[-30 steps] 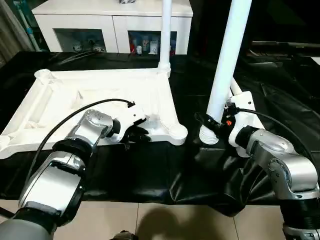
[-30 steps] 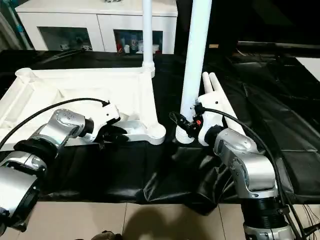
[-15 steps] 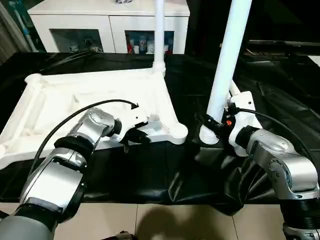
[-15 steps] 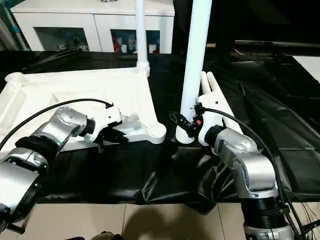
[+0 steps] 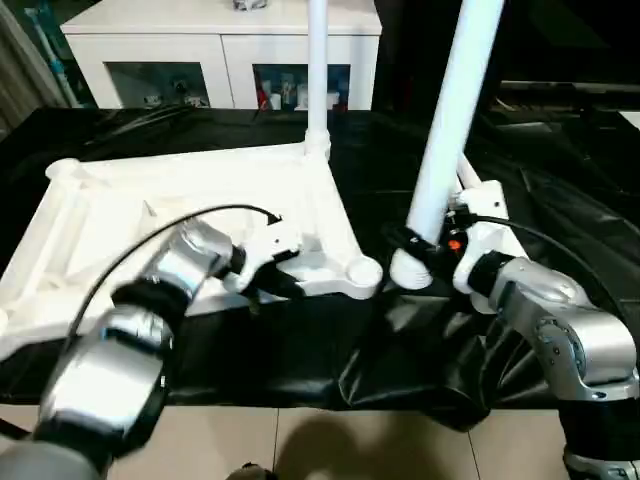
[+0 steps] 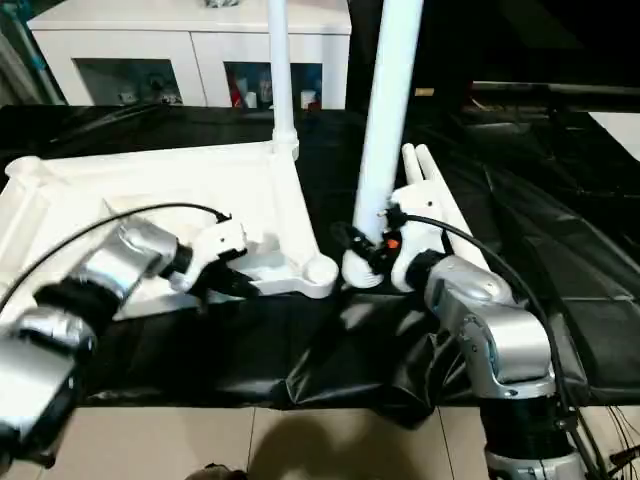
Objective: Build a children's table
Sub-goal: Insert table leg to table base
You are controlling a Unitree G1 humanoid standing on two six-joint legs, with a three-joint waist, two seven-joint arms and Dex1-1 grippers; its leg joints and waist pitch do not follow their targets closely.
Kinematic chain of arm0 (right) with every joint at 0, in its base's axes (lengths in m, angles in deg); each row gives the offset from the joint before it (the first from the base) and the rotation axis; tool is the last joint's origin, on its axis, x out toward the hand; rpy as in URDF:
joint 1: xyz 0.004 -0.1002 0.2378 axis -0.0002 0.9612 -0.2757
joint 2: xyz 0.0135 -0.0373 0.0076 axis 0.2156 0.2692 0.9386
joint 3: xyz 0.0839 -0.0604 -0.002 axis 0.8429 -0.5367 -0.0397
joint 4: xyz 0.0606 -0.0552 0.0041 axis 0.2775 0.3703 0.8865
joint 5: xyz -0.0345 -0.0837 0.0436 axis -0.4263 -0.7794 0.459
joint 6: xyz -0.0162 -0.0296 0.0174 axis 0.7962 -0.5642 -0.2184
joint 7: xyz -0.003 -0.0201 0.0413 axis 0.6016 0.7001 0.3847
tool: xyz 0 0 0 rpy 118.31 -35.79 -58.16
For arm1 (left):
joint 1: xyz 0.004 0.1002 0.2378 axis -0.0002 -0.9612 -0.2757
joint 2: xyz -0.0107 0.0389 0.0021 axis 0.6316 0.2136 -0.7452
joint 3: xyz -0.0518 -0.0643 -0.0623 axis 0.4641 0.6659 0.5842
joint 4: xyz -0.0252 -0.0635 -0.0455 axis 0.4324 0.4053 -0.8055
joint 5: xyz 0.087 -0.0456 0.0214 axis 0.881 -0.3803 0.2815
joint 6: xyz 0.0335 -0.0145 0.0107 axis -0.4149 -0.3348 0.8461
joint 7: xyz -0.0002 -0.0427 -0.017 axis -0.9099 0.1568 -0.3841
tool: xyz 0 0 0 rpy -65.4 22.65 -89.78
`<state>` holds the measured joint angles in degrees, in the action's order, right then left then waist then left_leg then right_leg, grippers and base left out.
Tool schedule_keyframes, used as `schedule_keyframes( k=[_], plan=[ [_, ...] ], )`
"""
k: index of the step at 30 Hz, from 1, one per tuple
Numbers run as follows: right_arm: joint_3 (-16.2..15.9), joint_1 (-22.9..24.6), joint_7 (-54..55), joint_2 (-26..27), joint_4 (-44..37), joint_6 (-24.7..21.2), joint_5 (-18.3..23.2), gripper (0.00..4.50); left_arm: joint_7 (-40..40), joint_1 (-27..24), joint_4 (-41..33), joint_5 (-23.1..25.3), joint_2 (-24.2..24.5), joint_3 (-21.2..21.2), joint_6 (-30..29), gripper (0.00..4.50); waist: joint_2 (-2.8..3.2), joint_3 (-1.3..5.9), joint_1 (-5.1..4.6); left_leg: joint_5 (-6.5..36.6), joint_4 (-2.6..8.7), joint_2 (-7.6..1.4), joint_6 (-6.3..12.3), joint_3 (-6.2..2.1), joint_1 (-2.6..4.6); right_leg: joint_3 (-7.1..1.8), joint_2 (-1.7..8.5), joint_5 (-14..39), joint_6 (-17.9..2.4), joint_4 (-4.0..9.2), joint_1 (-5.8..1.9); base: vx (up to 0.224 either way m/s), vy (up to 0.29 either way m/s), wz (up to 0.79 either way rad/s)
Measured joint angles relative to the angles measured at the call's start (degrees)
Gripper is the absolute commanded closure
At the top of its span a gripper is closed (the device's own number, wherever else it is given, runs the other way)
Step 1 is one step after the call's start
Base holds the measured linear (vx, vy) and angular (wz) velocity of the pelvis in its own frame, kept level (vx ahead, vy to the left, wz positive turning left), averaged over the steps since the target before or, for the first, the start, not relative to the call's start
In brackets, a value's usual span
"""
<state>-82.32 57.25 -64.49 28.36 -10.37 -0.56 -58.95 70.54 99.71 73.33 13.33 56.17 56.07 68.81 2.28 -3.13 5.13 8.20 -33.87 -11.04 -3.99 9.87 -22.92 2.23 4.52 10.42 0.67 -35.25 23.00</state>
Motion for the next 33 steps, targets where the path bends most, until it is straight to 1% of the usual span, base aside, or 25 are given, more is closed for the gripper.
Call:
schedule_keyframes(
  k=[3, 6, 8, 9, 10, 12, 14, 15, 17, 19, 22, 27, 30, 33],
  plan=[
    [-1.2, -0.5, -0.4, 1.7, 2.5, 0.0, -0.1, 2.62, -0.9, -2.5, -4.6, -0.7, -0.5, 1.0, -2.6, 4.5, -0.01, 0.0, -0.16, 0.0, -0.01, 0.0, 0.0, 0.02, 0.01, -0.02, 0.01, 0.0, 0.0, -0.01, 0.0, 0.0, 0.0, 0.0],
    [-2.6, -3.1, -1.0, 3.2, 8.7, 2.8, -1.0, 2.62, -2.0, -5.4, -9.1, -2.0, -1.1, 1.6, -4.6, 4.5, -0.08, -0.02, -0.23, 0.0, 0.0, 0.0, -0.01, 0.04, 0.0, 0.0, 0.02, 0.0, 0.0, -0.02, 0.03, 0.0, 0.0, 0.0],
    [-3.0, -4.7, -1.5, 4.0, 11.4, 4.7, -1.1, 2.62, -2.5, -6.6, -11.6, -2.2, -1.2, 1.6, -5.6, 4.5, -0.16, -0.07, -0.18, 0.0, 0.0, -0.01, -0.01, 0.04, -0.02, 0.0, 0.02, 0.0, 0.0, -0.01, 0.06, 0.0, 0.0, 0.0],
    [-3.0, -6.2, -1.9, 4.6, 14.0, 6.2, -1.2, 2.62, -2.9, -7.6, -13.7, -2.2, -0.9, 1.6, -6.3, 4.5, -0.21, -0.11, -0.22, 0.0, 0.01, -0.02, -0.01, 0.04, -0.04, 0.0, 0.02, 0.0, 0.0, -0.01, 0.07, 0.0, 0.0, 0.0],
    [-3.0, -6.5, -2.0, 4.7, 14.3, 6.4, -1.2, 2.62, -3.1, -7.8, -14.0, -2.2, -0.9, 1.6, -6.5, 4.5, -0.22, -0.11, -0.22, 0.0, 0.01, -0.02, -0.01, 0.04, -0.04, 0.01, 0.02, 0.0, 0.0, -0.01, 0.08, 0.0, 0.0, 0.0],
    [-3.0, -8.1, -2.7, 5.2, 16.7, 8.3, -1.2, 2.62, -3.4, -8.3, -16.0, -2.2, -0.8, 1.6, -7.9, 4.5, -0.42, -0.23, -0.22, 0.0, 0.07, -0.01, 0.0, 0.07, -0.06, -0.01, 0.02, 0.0, 0.0, 0.05, 0.1, 0.0, 0.0, 0.0],
    [-3.0, -9.6, -3.3, 5.4, 19.3, 8.7, -1.8, 2.62, -3.4, -9.0, -17.7, -2.2, -0.4, 1.6, -9.1, 4.5, -0.54, -0.31, -0.36, 0.0, 0.1, 0.0, 0.0, 0.09, -0.07, -0.02, 0.02, 0.0, 0.0, 0.08, 0.12, 0.0, 0.0, 0.0],
    [-3.1, -10.5, -3.7, 5.3, 21.0, 8.7, -2.3, 2.62, -3.5, -9.5, -19.1, -2.2, -0.2, 1.6, -9.9, 4.5, -0.82, -0.47, -0.49, 0.0, 0.14, 0.0, 0.0, 0.13, -0.06, -0.03, 0.02, 0.0, 0.0, 0.08, 0.13, 0.0, 0.0, 0.0],
    [-3.3, -11.2, -4.4, 5.0, 22.7, 8.7, -2.7, 2.62, -3.5, -10.1, -21.0, -2.1, 0.3, 1.6, -11.0, 4.5, -1.19, -0.66, -0.58, 0.0, 0.2, -0.02, -0.01, 0.12, -0.07, -0.01, 0.02, 0.0, 0.0, 0.11, 0.15, 0.0, 0.0, 0.0],
    [-4.0, -11.9, -5.8, 4.5, 24.7, 9.0, -3.0, 2.62, -3.8, -11.1, -23.5, -2.2, 0.8, 1.7, -12.6, 4.5, -1.32, -0.74, -0.99, 0.0, 0.28, 0.0, 0.03, 0.17, -0.08, -0.05, 0.02, 0.0, 0.0, 0.24, 0.16, 0.0, 0.0, 0.0],
    [-5.1, -13.1, -7.8, 4.1, 27.0, 10.5, -3.2, 2.63, -4.5, -12.2, -25.9, -2.2, 1.2, 1.7, -13.5, 4.5, -1.55, -0.89, -1.55, 0.0, 0.33, 0.0, 0.04, 0.18, -0.1, -0.03, 0.02, 0.0, 0.0, 0.28, 0.17, 0.0, 0.0, 0.0],
    [-5.1, -13.5, -8.7, 4.4, 29.2, 12.7, -3.4, 2.63, -5.2, -13.1, -27.3, -2.2, 1.3, 2.2, -14.1, 4.5, -1.69, -0.98, -1.78, 0.0, 0.31, 0.0, 0.04, 0.19, -0.09, -0.06, 0.02, 0.0, 0.0, 0.28, 0.17, 0.0, 0.0, 0.0],
    [-3.6, -13.7, -9.0, 5.8, 31.4, 14.6, -2.9, 2.63, -6.0, -14.6, -29.0, -2.7, 1.3, 2.9, -14.1, 4.5, -1.7, -0.98, -2.1, 0.0, 0.33, 0.01, 0.04, 0.2, -0.07, -0.08, 0.02, 0.0, 0.0, 0.29, 0.17, 0.0, 0.0, 0.0],
    [-1.7, -13.7, -9.3, 6.4, 33.4, 15.6, -1.0, 2.63, -6.6, -15.7, -30.3, -3.6, 1.3, 3.8, -14.2, 4.5, -1.69, -0.98, -2.33, 0.0, 0.35, 0.01, 0.05, 0.22, -0.08, -0.08, 0.02, 0.0, 0.0, 0.3, 0.18, 0.0, 0.0, 0.0]
  ],
)
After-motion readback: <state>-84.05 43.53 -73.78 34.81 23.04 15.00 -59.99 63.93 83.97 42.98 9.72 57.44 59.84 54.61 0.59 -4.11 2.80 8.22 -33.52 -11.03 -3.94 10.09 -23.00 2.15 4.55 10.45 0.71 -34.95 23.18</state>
